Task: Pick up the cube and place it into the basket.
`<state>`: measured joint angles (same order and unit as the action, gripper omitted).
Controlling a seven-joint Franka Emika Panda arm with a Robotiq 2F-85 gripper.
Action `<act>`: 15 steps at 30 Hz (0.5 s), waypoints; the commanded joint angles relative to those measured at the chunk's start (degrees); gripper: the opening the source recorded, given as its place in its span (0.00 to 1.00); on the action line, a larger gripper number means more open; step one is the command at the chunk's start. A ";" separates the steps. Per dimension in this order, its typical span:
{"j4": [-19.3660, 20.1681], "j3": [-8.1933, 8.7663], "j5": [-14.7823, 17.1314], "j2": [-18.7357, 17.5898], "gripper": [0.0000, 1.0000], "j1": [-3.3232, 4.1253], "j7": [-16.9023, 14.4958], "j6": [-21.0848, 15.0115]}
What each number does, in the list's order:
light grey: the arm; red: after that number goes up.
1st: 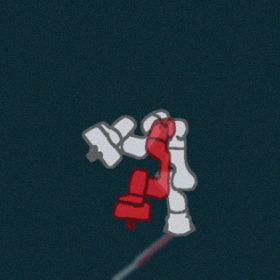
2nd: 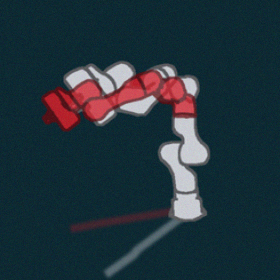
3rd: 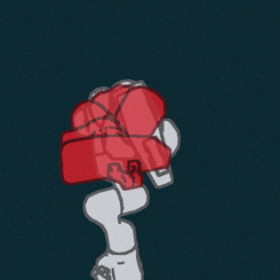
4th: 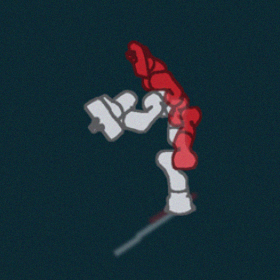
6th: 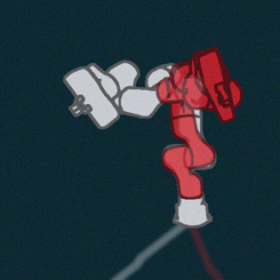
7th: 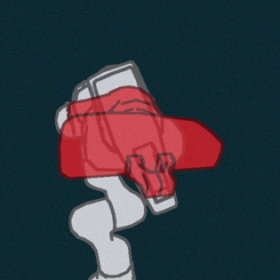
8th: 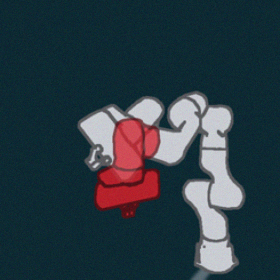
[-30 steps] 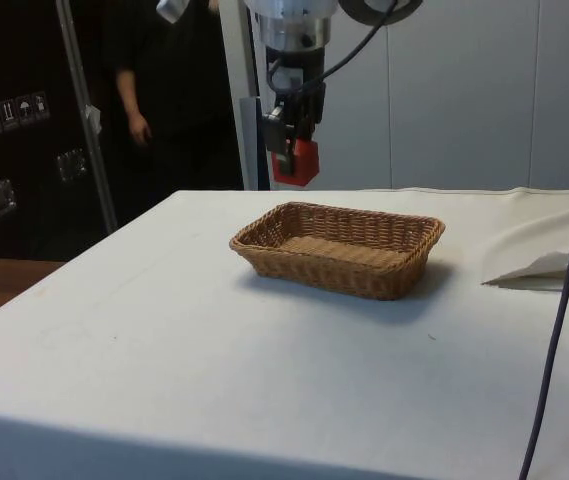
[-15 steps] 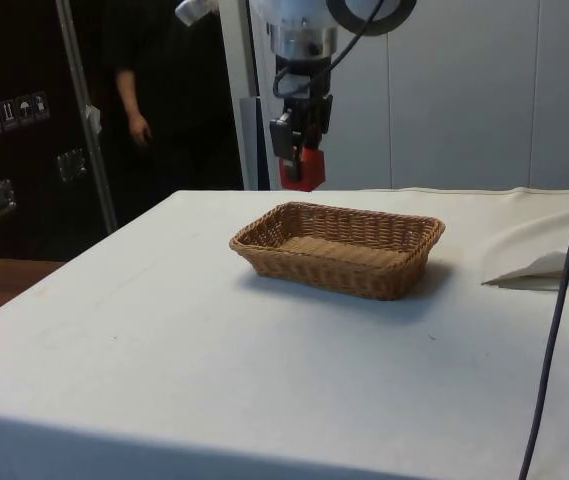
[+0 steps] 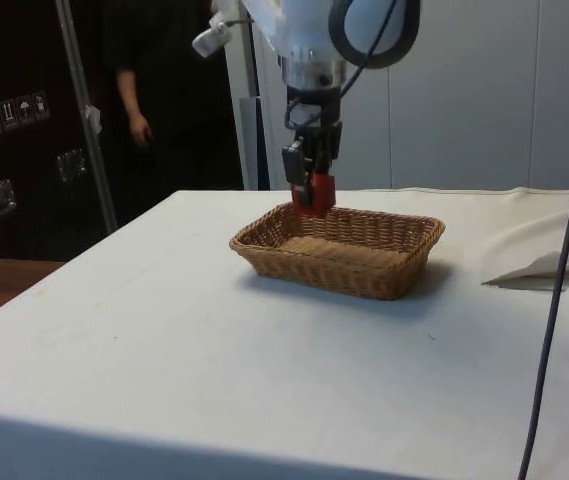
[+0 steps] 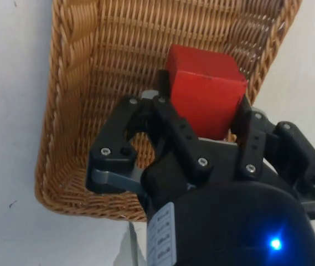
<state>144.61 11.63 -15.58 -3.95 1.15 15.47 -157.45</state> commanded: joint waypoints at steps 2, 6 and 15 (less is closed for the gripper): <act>1.09 -0.11 0.00 0.06 0.01 0.11 0.40 -1.66; 2.01 -0.17 -0.40 -0.11 0.01 0.17 0.97 -2.64; 3.55 -0.17 -0.52 -3.72 0.01 0.11 1.26 -6.70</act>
<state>148.28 11.23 -15.58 -6.93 1.26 16.27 -163.06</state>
